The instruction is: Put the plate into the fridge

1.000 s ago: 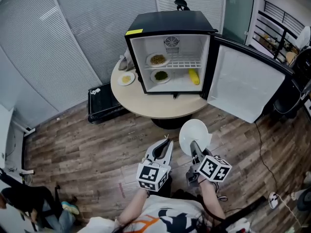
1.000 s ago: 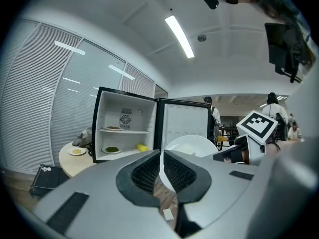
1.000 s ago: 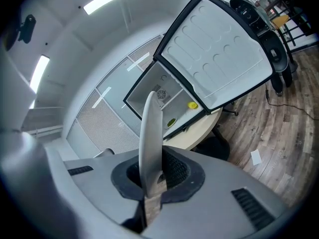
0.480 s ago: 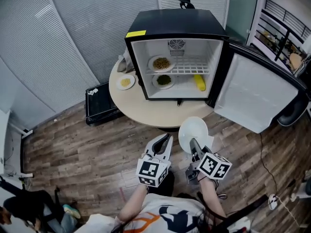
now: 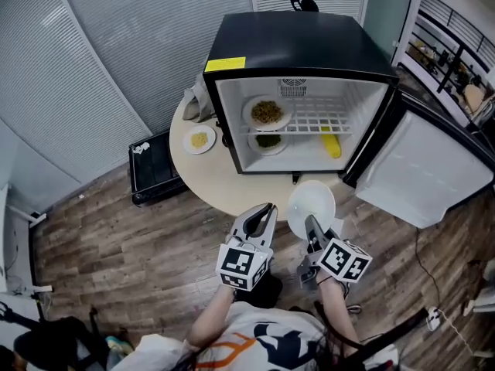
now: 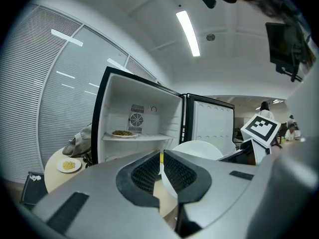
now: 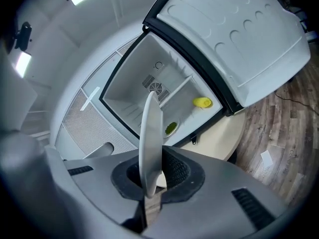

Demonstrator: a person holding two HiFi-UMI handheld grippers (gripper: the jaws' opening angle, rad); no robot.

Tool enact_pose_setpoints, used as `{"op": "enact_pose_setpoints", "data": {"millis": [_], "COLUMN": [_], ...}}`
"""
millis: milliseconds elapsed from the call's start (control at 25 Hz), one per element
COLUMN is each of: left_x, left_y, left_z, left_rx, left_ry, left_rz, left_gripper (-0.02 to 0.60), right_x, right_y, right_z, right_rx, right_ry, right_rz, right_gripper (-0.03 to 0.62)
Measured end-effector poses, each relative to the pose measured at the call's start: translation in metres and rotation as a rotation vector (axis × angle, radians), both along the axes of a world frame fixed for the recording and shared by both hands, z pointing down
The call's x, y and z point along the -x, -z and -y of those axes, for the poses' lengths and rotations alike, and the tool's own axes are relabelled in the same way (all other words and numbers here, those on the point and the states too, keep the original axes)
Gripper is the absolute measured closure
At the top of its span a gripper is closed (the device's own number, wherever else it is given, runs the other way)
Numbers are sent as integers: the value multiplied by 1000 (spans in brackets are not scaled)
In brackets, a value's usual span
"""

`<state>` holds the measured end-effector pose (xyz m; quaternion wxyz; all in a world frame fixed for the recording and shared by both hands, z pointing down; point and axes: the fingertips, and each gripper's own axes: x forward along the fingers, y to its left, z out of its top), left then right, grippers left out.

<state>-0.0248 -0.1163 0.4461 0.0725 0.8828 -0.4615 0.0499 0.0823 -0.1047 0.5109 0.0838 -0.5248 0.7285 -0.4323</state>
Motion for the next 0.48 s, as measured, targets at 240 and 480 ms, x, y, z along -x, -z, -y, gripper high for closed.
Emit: {"op": "enact_pose_setpoints", "data": {"millis": [240, 480], "left_x": [11, 22], "left_y": [-6, -9], "left_z": [42, 71], "left_rx": [9, 13], "left_ry": [-55, -98], "left_rz": [-3, -28], "left_gripper": [549, 549], "right_x": [14, 23], "right_y": [-6, -9], "right_z": [38, 62], "right_rx": [18, 25], "right_ry": [-47, -93], "right_rz": [-6, -23], "right_gripper": [572, 572]}}
